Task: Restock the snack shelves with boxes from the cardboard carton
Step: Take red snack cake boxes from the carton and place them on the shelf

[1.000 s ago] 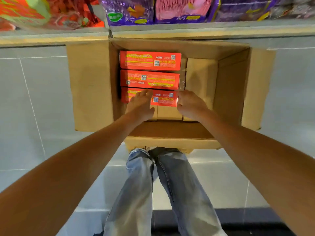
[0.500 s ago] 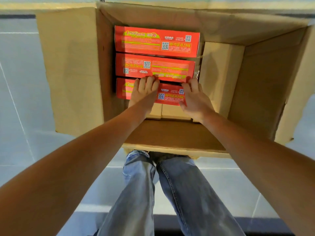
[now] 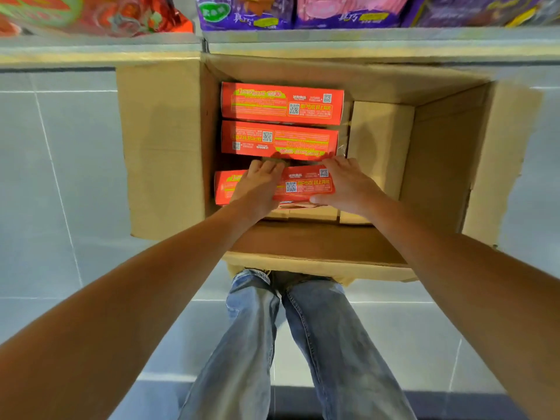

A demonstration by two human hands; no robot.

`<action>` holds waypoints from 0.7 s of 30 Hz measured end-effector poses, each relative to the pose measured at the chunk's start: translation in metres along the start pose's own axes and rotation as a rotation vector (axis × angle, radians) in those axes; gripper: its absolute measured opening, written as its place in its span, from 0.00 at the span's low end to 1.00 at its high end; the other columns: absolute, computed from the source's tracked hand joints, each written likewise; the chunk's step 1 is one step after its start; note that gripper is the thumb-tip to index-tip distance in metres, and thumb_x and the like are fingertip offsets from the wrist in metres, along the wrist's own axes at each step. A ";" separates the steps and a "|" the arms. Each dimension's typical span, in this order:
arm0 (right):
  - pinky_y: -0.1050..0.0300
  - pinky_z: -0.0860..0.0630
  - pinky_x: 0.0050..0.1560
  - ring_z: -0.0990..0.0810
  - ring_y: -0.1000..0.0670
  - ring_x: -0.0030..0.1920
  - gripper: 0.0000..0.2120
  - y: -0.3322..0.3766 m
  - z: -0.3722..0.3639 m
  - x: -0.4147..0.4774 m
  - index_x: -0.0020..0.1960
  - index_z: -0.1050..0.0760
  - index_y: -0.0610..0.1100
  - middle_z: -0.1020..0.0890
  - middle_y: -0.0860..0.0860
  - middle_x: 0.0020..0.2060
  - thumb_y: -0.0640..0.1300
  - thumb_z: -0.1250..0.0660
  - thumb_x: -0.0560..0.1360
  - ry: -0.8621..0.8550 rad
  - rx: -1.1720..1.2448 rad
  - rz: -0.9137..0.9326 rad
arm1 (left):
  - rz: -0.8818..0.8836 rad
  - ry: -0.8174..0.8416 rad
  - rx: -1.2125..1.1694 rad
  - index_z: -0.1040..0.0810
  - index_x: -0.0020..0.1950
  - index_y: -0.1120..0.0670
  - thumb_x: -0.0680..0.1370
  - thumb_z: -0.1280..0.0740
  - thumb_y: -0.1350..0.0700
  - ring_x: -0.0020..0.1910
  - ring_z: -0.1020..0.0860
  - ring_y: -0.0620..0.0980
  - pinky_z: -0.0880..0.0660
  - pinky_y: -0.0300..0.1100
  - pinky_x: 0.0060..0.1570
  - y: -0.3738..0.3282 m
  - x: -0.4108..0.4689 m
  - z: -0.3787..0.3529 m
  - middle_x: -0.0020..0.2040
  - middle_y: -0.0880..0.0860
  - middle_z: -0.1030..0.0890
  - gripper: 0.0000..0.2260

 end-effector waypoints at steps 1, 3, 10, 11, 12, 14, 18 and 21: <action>0.45 0.32 0.66 0.41 0.46 0.71 0.41 0.002 0.011 -0.007 0.74 0.46 0.47 0.38 0.47 0.71 0.57 0.29 0.70 0.019 -0.009 -0.002 | -0.016 0.017 0.009 0.44 0.76 0.55 0.75 0.32 0.53 0.70 0.39 0.56 0.34 0.50 0.67 -0.004 -0.005 0.014 0.73 0.54 0.37 0.33; 0.45 0.33 0.66 0.42 0.46 0.72 0.42 0.007 0.034 -0.019 0.75 0.48 0.46 0.39 0.46 0.72 0.54 0.28 0.70 0.037 -0.065 -0.004 | -0.047 0.044 0.029 0.46 0.76 0.56 0.76 0.33 0.52 0.71 0.41 0.56 0.35 0.50 0.68 -0.012 -0.011 0.036 0.74 0.55 0.38 0.34; 0.51 0.32 0.64 0.33 0.46 0.68 0.31 0.041 0.137 -0.099 0.71 0.36 0.48 0.29 0.46 0.66 0.50 0.29 0.72 -0.096 -0.048 0.028 | -0.179 0.011 0.278 0.49 0.77 0.57 0.78 0.38 0.46 0.72 0.42 0.58 0.39 0.53 0.71 -0.055 -0.056 0.139 0.76 0.56 0.41 0.33; 0.53 0.32 0.63 0.31 0.46 0.67 0.31 0.047 0.151 -0.111 0.71 0.36 0.48 0.27 0.46 0.64 0.50 0.29 0.72 -0.110 -0.042 0.035 | -0.192 0.004 0.297 0.50 0.77 0.56 0.78 0.39 0.47 0.72 0.42 0.59 0.40 0.54 0.71 -0.061 -0.067 0.155 0.76 0.56 0.42 0.33; 0.53 0.32 0.63 0.30 0.46 0.66 0.31 0.053 0.165 -0.125 0.71 0.36 0.47 0.27 0.45 0.64 0.50 0.29 0.72 -0.111 -0.046 0.038 | -0.202 -0.004 0.319 0.50 0.77 0.56 0.79 0.40 0.47 0.73 0.43 0.59 0.41 0.54 0.71 -0.067 -0.079 0.171 0.76 0.56 0.42 0.32; 0.52 0.30 0.64 0.29 0.45 0.65 0.34 0.062 0.193 -0.148 0.73 0.39 0.47 0.27 0.45 0.65 0.51 0.29 0.72 -0.103 -0.069 0.024 | -0.229 -0.037 0.368 0.51 0.77 0.56 0.79 0.41 0.48 0.73 0.43 0.59 0.42 0.54 0.71 -0.080 -0.100 0.204 0.76 0.56 0.43 0.31; 0.47 0.31 0.66 0.32 0.43 0.68 0.35 0.086 0.256 -0.203 0.75 0.42 0.47 0.32 0.45 0.68 0.56 0.32 0.73 -0.111 -0.158 0.012 | -0.328 -0.160 0.458 0.48 0.77 0.54 0.80 0.45 0.47 0.69 0.37 0.59 0.37 0.54 0.67 -0.105 -0.150 0.271 0.73 0.58 0.38 0.28; 0.44 0.36 0.70 0.39 0.42 0.73 0.36 0.114 0.310 -0.260 0.77 0.47 0.47 0.39 0.43 0.74 0.58 0.36 0.76 -0.152 -0.254 0.024 | -0.379 -0.249 0.408 0.44 0.76 0.52 0.80 0.43 0.48 0.66 0.35 0.60 0.35 0.51 0.65 -0.127 -0.195 0.329 0.69 0.58 0.32 0.26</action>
Point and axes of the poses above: each hand's wrist, its own x-axis towards the middle knuckle, its own z-axis out of the back of the hand, y = z × x, the point moved 4 cm from there along x, towards the middle knuckle
